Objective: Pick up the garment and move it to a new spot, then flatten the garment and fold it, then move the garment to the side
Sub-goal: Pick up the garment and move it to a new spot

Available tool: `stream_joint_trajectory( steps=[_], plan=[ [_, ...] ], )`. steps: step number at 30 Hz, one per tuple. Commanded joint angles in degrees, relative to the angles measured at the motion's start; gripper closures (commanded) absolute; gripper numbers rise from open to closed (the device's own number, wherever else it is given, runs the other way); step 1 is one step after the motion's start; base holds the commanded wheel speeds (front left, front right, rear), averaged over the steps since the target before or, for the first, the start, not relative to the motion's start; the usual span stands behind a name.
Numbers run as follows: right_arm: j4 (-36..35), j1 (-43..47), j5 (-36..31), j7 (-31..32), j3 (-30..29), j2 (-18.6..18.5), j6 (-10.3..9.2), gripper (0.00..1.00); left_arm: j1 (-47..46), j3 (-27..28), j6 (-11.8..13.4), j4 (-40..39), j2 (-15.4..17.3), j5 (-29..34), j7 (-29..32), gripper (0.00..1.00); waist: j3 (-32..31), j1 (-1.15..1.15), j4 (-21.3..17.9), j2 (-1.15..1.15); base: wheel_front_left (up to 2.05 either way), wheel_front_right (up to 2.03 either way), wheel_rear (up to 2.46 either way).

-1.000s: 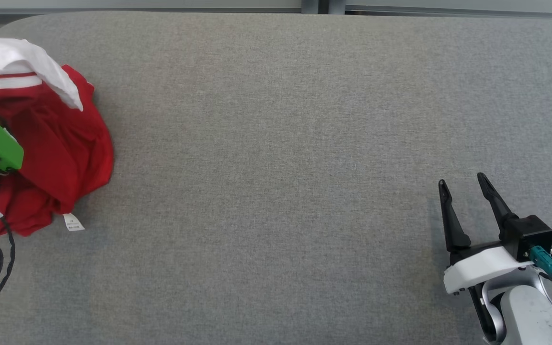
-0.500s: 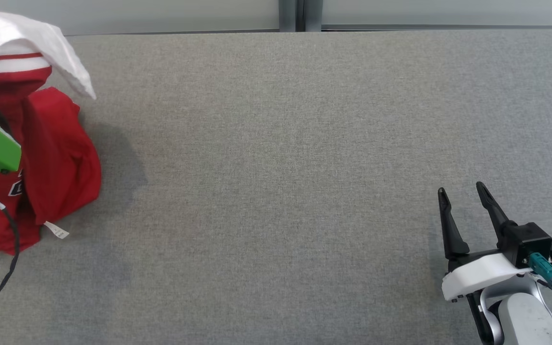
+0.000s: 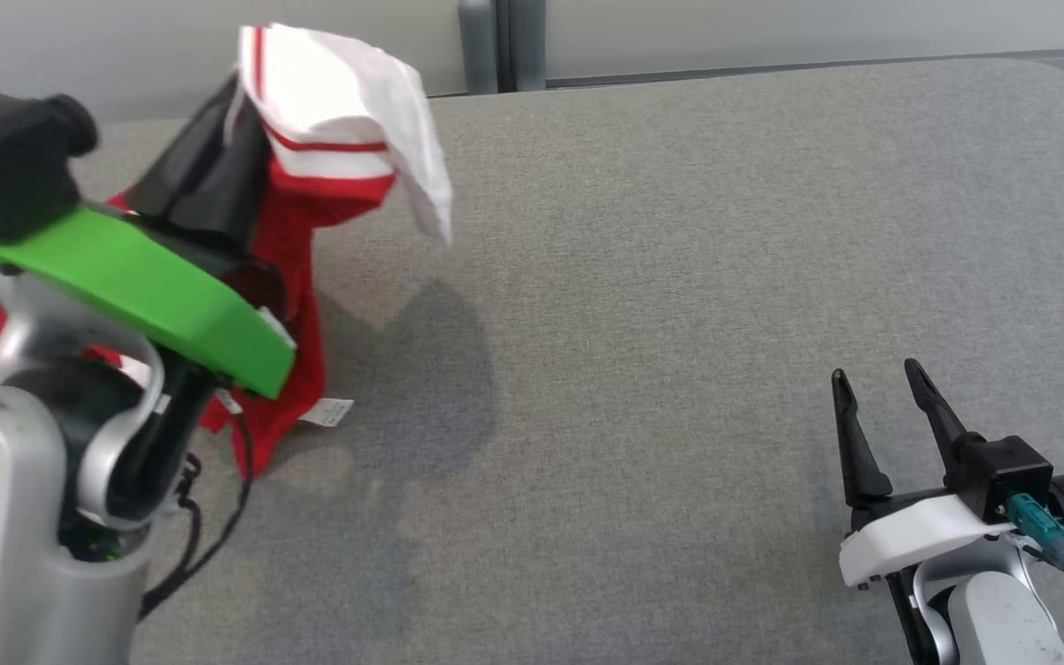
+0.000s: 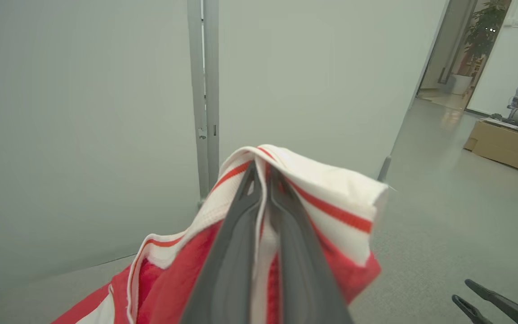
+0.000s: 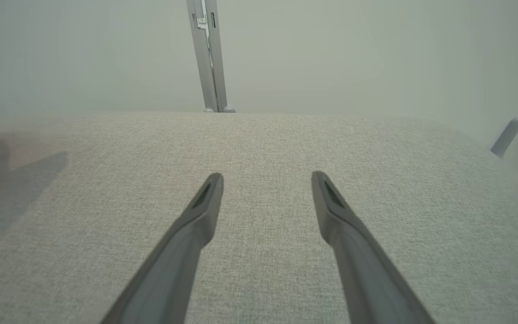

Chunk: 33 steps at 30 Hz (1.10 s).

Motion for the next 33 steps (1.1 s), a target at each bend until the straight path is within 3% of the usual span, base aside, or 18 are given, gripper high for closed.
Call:
stream_joint_trajectory(
  steps=[1,9,18,28,33],
  plan=[
    [-0.2,0.6,0.2,-0.2,-0.3,0.2,-0.08,0.00,1.4,-2.5,0.3,-0.4,-2.0,0.8,-0.3,1.00,-0.2,0.00,-2.4,0.00,0.00,0.00,0.00],
    [-0.2,0.6,0.1,-0.2,-0.4,0.5,-0.08,0.00,8.0,-11.3,0.4,5.9,-10.5,0.8,-5.7,1.00,0.7,0.00,-6.4,0.00,0.00,0.00,0.00],
    [-0.4,0.0,0.0,-0.2,-0.3,0.6,-0.08,0.00,12.1,-15.8,-0.7,16.7,-16.2,-0.3,-11.8,1.00,2.2,0.00,-9.1,0.00,0.00,0.00,0.00],
    [-0.3,-1.4,0.8,-0.2,0.9,0.8,-0.08,0.00,7.2,-23.8,-4.0,32.1,-18.6,0.9,-17.9,1.00,4.5,0.00,-12.4,0.00,0.00,0.00,0.00],
    [0.0,-1.6,1.5,-0.2,1.3,0.8,-0.08,0.00,4.4,-29.6,-4.7,34.0,-18.9,-1.9,-20.3,1.00,4.8,0.00,-14.1,0.00,0.00,0.00,0.00]
  ],
)
